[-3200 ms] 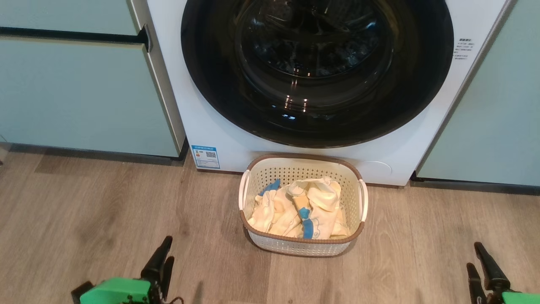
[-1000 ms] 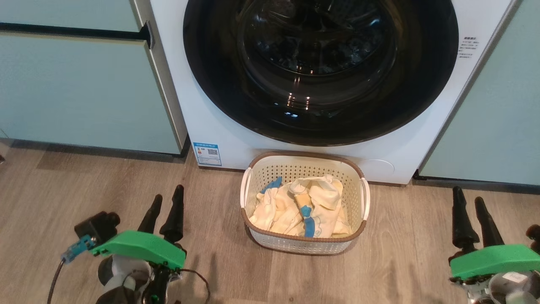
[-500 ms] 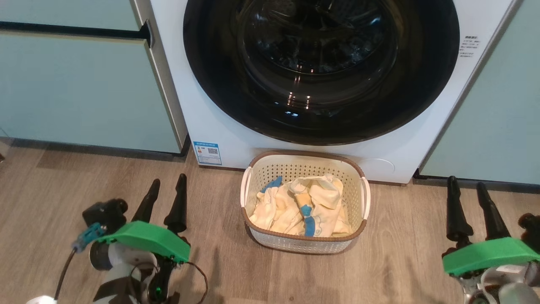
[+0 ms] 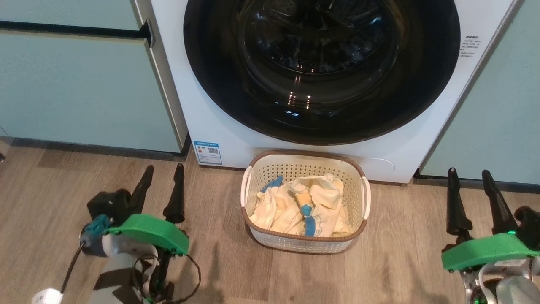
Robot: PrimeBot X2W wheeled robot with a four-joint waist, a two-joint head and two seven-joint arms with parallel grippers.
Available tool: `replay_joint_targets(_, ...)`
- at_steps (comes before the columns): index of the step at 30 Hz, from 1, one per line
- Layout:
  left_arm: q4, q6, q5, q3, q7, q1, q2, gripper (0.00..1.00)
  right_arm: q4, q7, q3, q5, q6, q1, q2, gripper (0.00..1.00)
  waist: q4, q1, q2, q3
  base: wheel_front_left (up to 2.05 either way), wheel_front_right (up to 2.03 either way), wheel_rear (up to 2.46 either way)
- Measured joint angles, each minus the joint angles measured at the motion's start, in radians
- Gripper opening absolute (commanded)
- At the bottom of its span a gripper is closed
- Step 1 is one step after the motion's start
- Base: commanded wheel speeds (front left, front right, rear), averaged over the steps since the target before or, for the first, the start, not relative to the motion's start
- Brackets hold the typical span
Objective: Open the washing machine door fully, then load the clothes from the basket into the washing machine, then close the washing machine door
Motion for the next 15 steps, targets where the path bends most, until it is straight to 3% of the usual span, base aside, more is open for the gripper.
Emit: replay_joint_targets(15, 0.016, 0.002, 0.183, 0.0, -0.046, -0.04, 0.0, 1.0, 0.02, -0.043, -0.017, -0.107, 0.0, -0.003, -0.002, 1.0, 0.001, 0.0, 0.0, 0.0, 0.0, 0.0, 0.0)
